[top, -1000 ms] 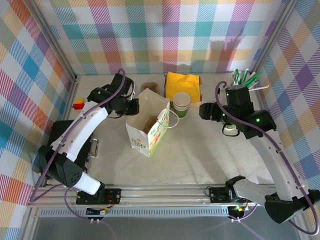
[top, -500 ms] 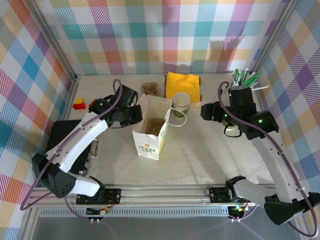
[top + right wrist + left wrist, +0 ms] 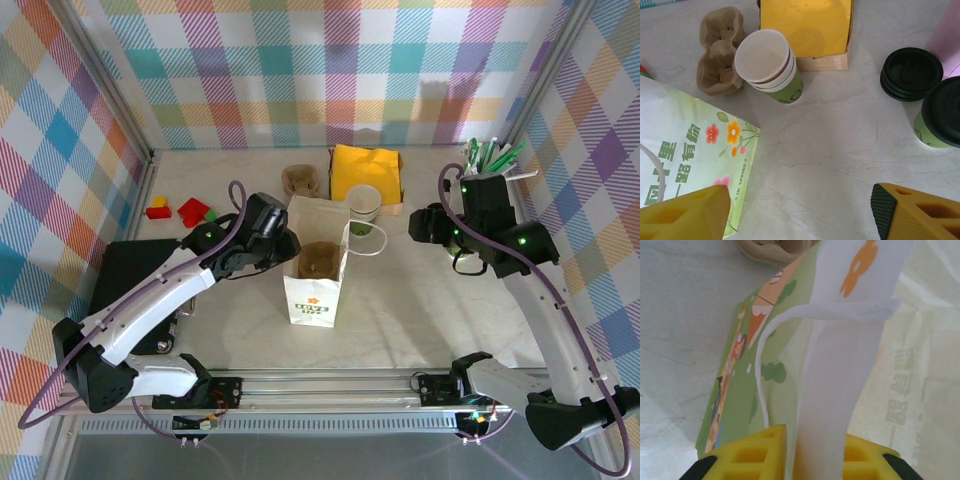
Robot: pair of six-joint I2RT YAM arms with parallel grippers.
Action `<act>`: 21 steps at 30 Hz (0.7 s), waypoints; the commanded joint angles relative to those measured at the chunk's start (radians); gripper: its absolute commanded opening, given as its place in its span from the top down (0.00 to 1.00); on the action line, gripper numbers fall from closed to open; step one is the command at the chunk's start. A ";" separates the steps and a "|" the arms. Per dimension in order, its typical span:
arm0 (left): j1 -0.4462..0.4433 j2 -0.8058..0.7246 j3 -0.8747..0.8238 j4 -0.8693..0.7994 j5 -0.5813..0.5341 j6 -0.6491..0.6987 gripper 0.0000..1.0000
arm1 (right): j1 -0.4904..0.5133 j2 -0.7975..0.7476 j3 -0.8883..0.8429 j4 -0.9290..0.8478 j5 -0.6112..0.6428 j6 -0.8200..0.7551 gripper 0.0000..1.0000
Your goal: Pack the takeout coffee
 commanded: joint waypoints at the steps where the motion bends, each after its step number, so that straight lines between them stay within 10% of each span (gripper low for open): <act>1: -0.023 -0.005 -0.018 0.066 0.002 -0.037 0.82 | -0.014 -0.005 -0.019 -0.031 0.017 -0.012 0.24; 21: -0.074 -0.013 -0.022 0.122 -0.039 -0.015 0.63 | -0.169 0.039 -0.086 0.015 0.109 -0.039 0.22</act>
